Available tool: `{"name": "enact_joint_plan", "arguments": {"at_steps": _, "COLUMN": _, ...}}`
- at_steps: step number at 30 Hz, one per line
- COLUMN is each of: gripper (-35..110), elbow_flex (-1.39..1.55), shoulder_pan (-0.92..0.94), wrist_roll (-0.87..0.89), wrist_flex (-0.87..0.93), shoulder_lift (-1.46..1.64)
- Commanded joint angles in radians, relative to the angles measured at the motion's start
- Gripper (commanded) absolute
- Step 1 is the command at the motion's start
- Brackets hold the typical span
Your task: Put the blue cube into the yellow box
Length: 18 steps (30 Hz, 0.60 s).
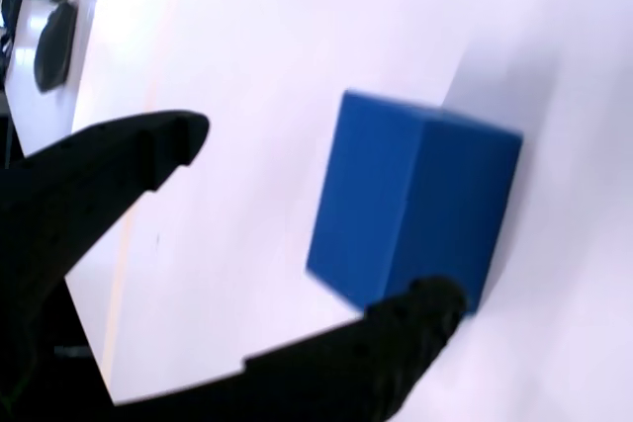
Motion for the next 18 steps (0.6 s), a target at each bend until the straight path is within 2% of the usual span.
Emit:
{"name": "enact_joint_plan", "arguments": {"at_steps": 1, "gripper": 45, "elbow_flex": -0.127, "shoulder_pan": -0.057, "wrist_roll": 0.008, "wrist_flex": -0.015, "shoulder_lift": -0.011}}
{"name": "enact_joint_plan", "arguments": {"at_steps": 18, "gripper": 44, "elbow_flex": -0.156, "shoulder_pan": -0.149, "wrist_roll": 0.074, "wrist_flex": -0.117, "shoulder_lift": -0.238}}
